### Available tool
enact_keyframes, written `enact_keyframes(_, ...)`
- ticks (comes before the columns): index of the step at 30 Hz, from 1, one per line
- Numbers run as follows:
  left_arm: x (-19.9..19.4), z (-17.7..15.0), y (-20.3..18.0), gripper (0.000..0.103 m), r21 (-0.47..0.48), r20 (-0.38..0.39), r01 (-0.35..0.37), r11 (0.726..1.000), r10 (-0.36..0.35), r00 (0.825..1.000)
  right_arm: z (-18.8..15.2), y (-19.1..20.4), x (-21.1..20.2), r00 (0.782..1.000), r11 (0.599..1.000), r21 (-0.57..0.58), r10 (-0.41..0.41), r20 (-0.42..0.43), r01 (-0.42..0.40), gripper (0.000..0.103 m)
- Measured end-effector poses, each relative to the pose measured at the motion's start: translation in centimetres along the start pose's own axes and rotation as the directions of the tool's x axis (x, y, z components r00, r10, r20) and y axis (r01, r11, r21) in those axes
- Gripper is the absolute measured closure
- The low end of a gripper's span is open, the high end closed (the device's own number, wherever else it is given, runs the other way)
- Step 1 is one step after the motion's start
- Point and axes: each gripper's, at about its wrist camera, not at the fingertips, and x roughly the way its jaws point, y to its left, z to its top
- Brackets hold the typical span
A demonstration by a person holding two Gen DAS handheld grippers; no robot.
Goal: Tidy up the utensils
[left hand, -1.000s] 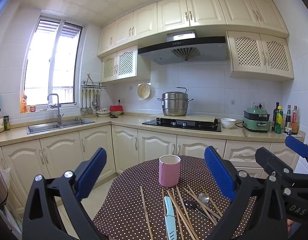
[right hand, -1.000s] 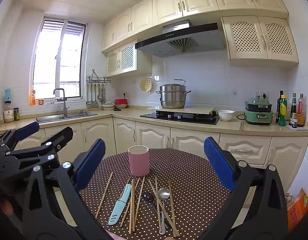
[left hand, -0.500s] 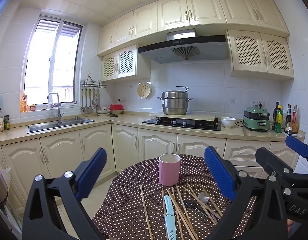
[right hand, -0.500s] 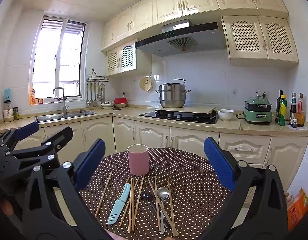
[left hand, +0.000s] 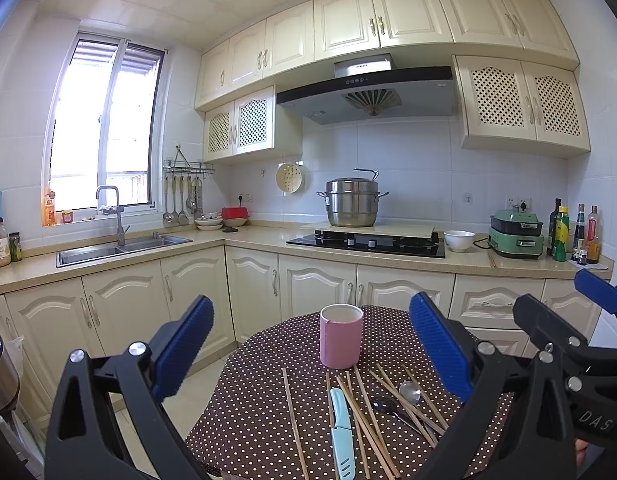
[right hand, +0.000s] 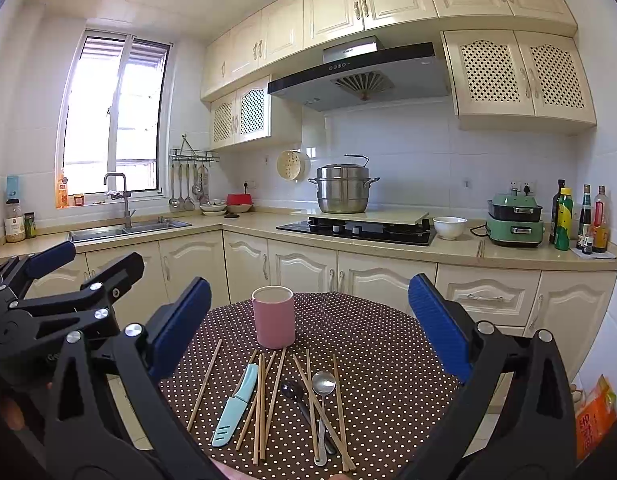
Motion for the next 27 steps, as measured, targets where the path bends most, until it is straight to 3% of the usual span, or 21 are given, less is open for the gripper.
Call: enact_keyframes(27,0.47,-0.39,0.21,0.007,-0.002,-0.019,-0.006,1.0,0.006,1.0,-0.06,-0.26,0.75,1.0,1.0,0.01,0.007,-0.029,-0.006,0.006)
